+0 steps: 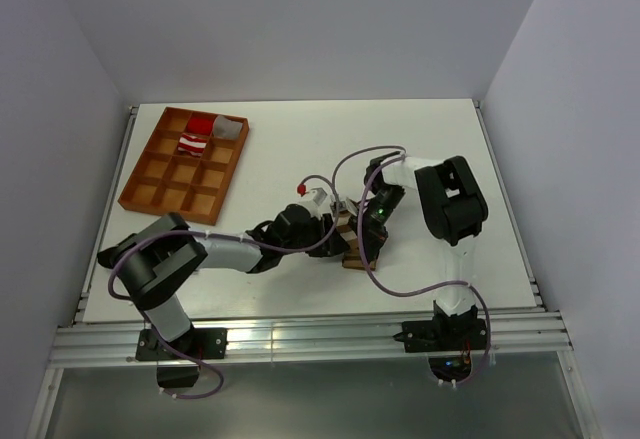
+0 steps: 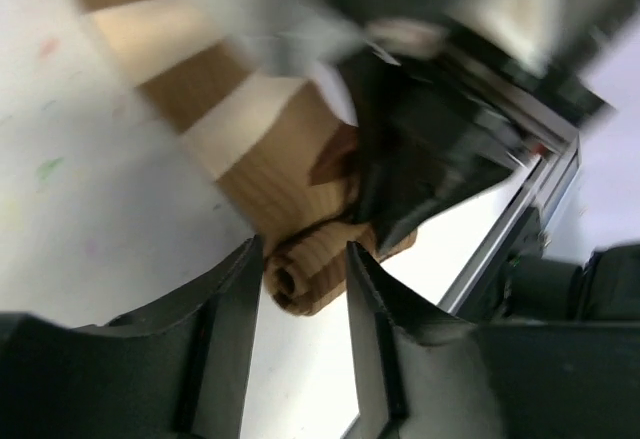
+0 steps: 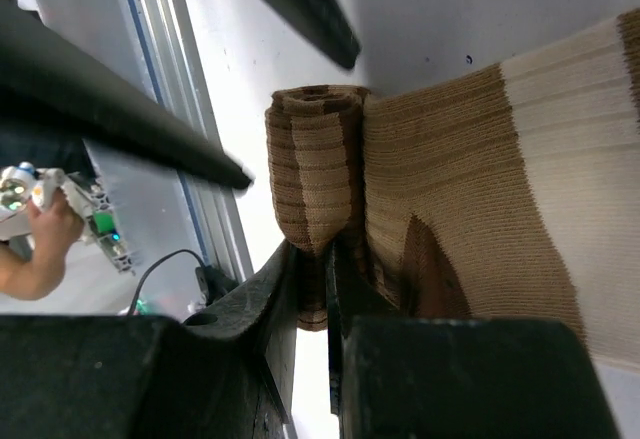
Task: Roll the socks
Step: Roll the sock at the center of the board.
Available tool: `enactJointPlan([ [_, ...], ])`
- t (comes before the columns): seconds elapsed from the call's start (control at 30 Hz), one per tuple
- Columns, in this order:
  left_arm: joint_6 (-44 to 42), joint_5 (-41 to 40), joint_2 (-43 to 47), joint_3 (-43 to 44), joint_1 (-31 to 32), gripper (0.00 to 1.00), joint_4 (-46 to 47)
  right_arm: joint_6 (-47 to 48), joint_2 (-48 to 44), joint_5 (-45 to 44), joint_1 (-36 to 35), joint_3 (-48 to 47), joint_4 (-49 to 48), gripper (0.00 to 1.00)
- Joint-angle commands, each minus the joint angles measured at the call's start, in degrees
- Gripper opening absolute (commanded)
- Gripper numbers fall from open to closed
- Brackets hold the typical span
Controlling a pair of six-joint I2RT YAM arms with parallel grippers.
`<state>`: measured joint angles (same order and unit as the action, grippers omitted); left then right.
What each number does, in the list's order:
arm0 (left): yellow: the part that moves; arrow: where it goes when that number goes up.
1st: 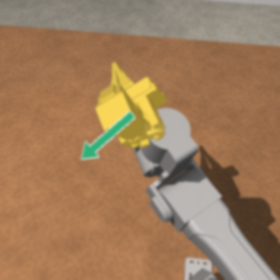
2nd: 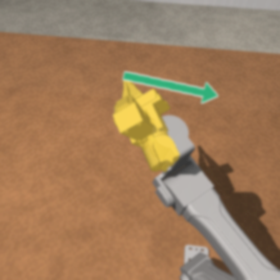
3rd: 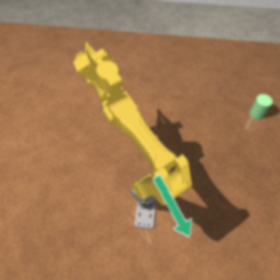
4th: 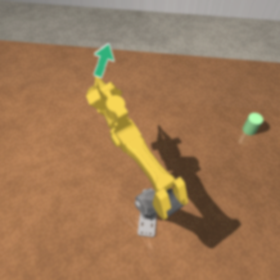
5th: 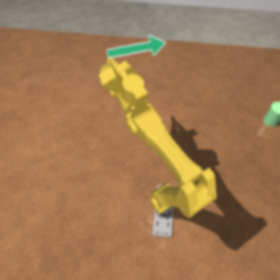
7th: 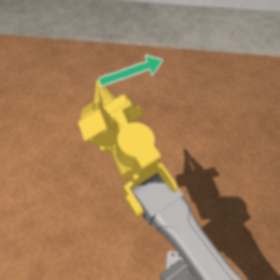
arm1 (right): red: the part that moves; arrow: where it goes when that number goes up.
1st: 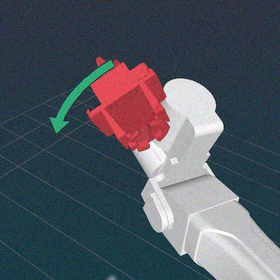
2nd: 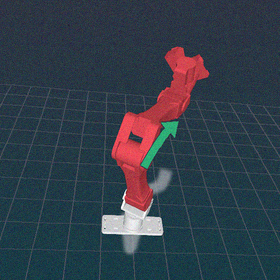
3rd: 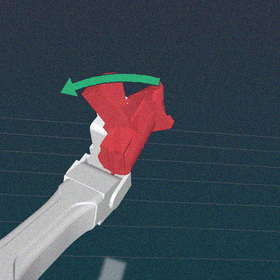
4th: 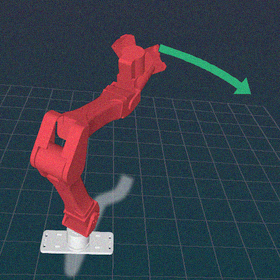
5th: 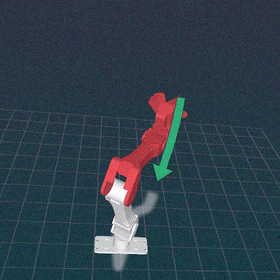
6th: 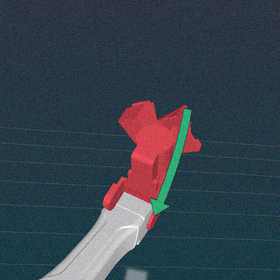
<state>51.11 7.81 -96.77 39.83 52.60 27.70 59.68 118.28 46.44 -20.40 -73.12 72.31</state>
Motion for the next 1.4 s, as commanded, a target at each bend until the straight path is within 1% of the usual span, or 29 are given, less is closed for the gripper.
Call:
enactJointPlan([
  [0.0,-10.15,1.67,-1.4,1.3,1.01,0.47,7.7,-0.79,1.34,-0.64,0.19,-2.02,2.22,0.12],
  [0.13,-12.96,5.19,-3.33,0.68,1.1,0.5,12.37,-1.06,2.48,-0.91,0.19,-2.81,2.83,0.12],
  [0.3,-14.72,7.83,-6.14,2.7,1.1,0.5,12.55,-1.23,3.1,-0.82,0.28,-3.17,2.84,0.12],
  [0.43,-15.69,12.91,-7.99,3.49,1.1,0.5,13.69,-2.46,3.19,-0.91,0.54,-3.61,2.22,0.12],
  [0.57,-15.6,14.42,-9.22,3.59,1.1,0.5,14.39,-3.08,3.71,-0.82,0.98,-4.13,2.13,0.12],
  [0.83,-14.2,15.91,-10.54,1.56,1.1,0.49,16.42,-7.56,3.36,-1.96,2.3,-4.66,-0.59,0.11],
  [1.03,-13.23,17.15,-10.98,1.03,1.1,0.45,16.33,-11.07,1.61,-4.42,2.83,-2.82,-4.46,0.1],
  [1.1,-13.06,17.23,-11.42,1.38,1.1,0.43,15.54,-11.95,0.56,-5.12,2.91,-1.68,-5.69,0.1],
  [1.23,-12.0,16.8,-12.47,2.88,1.1,0.3,13.44,-13.45,-0.94,-6.35,2.91,-0.27,-7.71,0.1],
  [1.27,-11.74,16.53,-12.65,4.01,1.1,0.22,12.39,-14.84,-1.38,-7.05,2.91,0.17,-9.54,0.1],
  [1.33,-10.69,15.58,-13.18,4.9,1.1,0.13,9.41,-15.38,-3.13,-8.46,2.91,1.75,-11.13,0.11],
  [1.37,-10.25,15.13,-13.35,6.38,1.1,0.03,7.91,-16.69,-4.01,-8.99,2.91,3.15,-13.4,0.14],
])
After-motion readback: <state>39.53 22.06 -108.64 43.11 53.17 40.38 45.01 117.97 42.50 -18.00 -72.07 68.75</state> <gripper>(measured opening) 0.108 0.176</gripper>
